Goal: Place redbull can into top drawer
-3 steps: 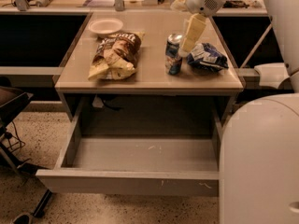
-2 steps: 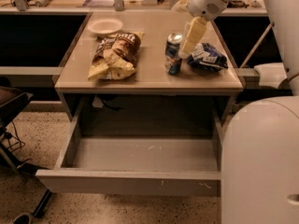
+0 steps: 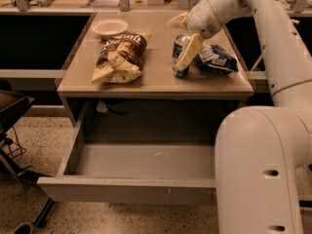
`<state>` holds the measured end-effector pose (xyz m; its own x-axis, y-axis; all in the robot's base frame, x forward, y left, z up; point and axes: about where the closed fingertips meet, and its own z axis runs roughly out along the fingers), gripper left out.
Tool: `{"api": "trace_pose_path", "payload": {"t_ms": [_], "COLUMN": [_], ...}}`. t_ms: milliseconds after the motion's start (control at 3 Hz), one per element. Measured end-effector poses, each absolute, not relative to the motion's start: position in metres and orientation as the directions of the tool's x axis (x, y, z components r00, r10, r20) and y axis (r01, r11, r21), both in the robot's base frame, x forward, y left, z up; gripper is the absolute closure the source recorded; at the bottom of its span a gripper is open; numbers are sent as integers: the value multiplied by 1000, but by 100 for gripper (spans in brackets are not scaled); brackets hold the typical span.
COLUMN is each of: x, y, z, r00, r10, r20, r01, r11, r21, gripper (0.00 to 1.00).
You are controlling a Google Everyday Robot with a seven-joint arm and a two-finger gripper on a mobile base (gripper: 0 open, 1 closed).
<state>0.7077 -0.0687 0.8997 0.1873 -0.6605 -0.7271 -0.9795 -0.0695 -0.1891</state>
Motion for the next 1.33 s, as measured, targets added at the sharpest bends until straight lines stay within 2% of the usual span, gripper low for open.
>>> {"api": "trace_pose_path", "payload": {"t_ms": [667, 1000, 1333], "x": [721, 721, 721], "y": [-64, -64, -64], "z": [895, 895, 895], "r00": [175, 175, 175], "r10": [-631, -631, -631], "r20": [-756, -756, -756], "r01": [-979, -979, -979], "r11": [-29, -29, -29], "r21": [-202, -202, -202], "gripper": [0, 19, 42]}}
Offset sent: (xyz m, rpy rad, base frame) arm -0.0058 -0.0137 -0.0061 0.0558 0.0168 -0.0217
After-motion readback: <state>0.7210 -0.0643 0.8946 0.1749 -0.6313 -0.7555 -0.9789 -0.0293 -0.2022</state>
